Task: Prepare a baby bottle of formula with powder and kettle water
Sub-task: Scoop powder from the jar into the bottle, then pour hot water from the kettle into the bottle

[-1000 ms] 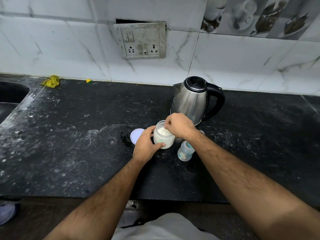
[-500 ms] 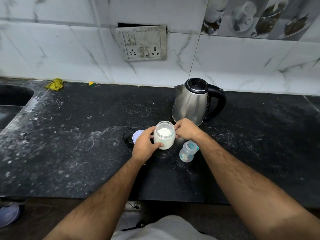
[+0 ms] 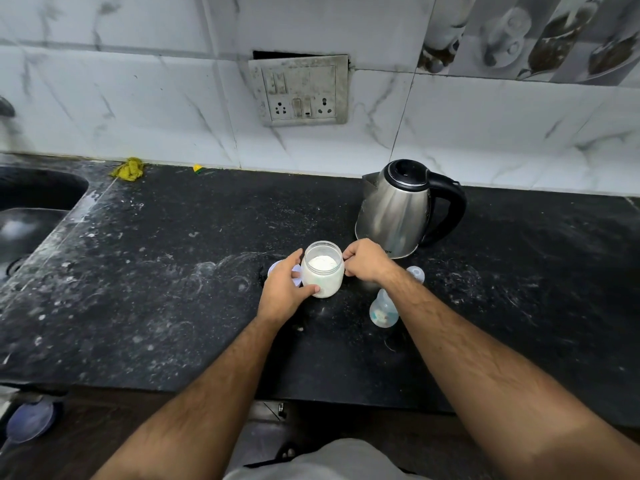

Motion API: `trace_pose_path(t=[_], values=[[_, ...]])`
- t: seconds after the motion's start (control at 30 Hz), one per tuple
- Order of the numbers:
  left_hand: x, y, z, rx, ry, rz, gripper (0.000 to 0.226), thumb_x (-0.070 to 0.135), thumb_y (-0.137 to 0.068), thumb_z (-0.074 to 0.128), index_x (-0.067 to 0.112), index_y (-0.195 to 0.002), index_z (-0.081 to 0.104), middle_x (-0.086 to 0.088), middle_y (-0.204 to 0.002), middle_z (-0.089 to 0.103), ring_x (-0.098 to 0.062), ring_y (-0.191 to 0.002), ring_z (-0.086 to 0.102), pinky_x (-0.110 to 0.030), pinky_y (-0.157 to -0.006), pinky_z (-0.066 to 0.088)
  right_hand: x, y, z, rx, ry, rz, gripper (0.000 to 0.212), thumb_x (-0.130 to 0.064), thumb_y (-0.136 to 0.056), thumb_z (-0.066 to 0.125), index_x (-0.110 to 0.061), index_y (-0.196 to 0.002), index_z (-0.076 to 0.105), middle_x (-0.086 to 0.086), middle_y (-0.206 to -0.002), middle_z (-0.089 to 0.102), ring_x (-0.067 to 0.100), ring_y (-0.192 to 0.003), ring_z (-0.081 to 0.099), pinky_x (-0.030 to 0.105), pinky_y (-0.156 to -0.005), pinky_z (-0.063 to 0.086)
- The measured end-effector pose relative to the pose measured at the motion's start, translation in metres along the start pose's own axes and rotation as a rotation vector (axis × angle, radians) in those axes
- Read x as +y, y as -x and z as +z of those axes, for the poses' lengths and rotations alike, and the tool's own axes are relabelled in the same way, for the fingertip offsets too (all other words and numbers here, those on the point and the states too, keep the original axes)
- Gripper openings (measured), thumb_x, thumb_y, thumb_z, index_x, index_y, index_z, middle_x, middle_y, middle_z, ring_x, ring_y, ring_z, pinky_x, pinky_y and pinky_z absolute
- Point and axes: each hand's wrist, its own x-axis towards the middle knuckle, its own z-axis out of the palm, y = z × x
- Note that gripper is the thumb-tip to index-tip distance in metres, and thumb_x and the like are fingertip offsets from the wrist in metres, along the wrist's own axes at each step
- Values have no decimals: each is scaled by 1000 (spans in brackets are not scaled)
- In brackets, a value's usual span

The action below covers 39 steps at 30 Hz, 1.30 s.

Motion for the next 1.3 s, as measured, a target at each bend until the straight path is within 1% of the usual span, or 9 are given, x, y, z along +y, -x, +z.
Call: trace_pose_path(t=[0.13, 0.23, 0.37, 0.57, 0.7, 0.87, 1.0, 1.1, 1.3], values=[[-7, 19, 17, 214, 56, -89, 77, 19, -74, 85, 25, -140, 47, 6, -111, 57, -6, -91, 60, -27, -87, 51, 12, 4, -17, 137, -146, 8, 25, -5, -81, 60, -18, -98, 74, -2, -87, 68, 16, -75, 63, 26, -70, 50], [-8, 41, 35, 292, 106, -116, 50, 15, -75, 83, 23, -117, 58, 5, -93, 62, -7, -81, 61, -33, -84, 54, 29, 7, -32, 301, -301, 3, 23, -8, -80, 62, -30, -75, 69, -5, -77, 70, 18, -76, 70, 28, -76, 56], [-10, 56, 65, 89, 107, -23, 43, 13, -71, 86, 33, -98, 60, 9, -92, 66, -7, -80, 62, -29, -80, 56, 58, 16, -54, 449, -451, -5, 21, -13, -72, 61, -32, -66, 66, -5, -72, 72, 21, -79, 73, 40, -84, 60], [13, 51, 100, -163, 68, 70, 75, 21, -67, 90, 22, -134, 55, 15, -124, 58, -1, -110, 58, -16, -86, 49, 99, 25, -84, 691, -523, 60, 18, -13, -76, 61, -29, -69, 65, -5, -64, 68, 20, -70, 71, 39, -79, 60], [23, 41, 118, -183, 79, 49, 85, 27, -62, 92, 22, -137, 52, 15, -128, 59, 1, -117, 56, -20, -96, 47, 114, 28, -104, 838, -479, 137, 12, -13, -81, 66, -21, -90, 65, -5, -72, 61, 14, -72, 59, 30, -82, 52], [34, 35, 125, -169, 76, 24, 61, 23, -64, 89, 35, -117, 61, 18, -113, 68, 6, -106, 61, -11, -88, 46, 136, 3, -116, 654, -494, 148, 66, -15, -77, 77, -16, -135, 47, 6, -128, 57, 17, -108, 59, 29, -94, 47], [40, 31, 123, -158, 106, 2, 51, 15, -68, 87, 39, -103, 60, 20, -105, 70, 13, -97, 62, -5, -81, 44, 145, -24, -122, 459, -519, 97, 93, -10, -70, 81, -20, -149, 31, 9, -146, 48, 25, -131, 49, 43, -112, 41], [42, 28, 122, -126, 103, -10, 50, 14, -70, 87, 32, -108, 61, 17, -106, 71, 13, -98, 62, -7, -82, 46, 143, -39, -129, 396, -610, 25, 89, -1, -70, 77, -18, -146, 35, 5, -139, 55, 21, -125, 54, 40, -109, 45], [39, 22, 125, -70, 72, -17, 48, 16, -70, 86, 29, -108, 61, 17, -103, 71, 5, -99, 64, -20, -87, 53, 143, -56, -135, 426, -615, 5, 45, -2, -73, 76, -17, -112, 61, 5, -104, 68, 24, -102, 66, 41, -94, 54]])
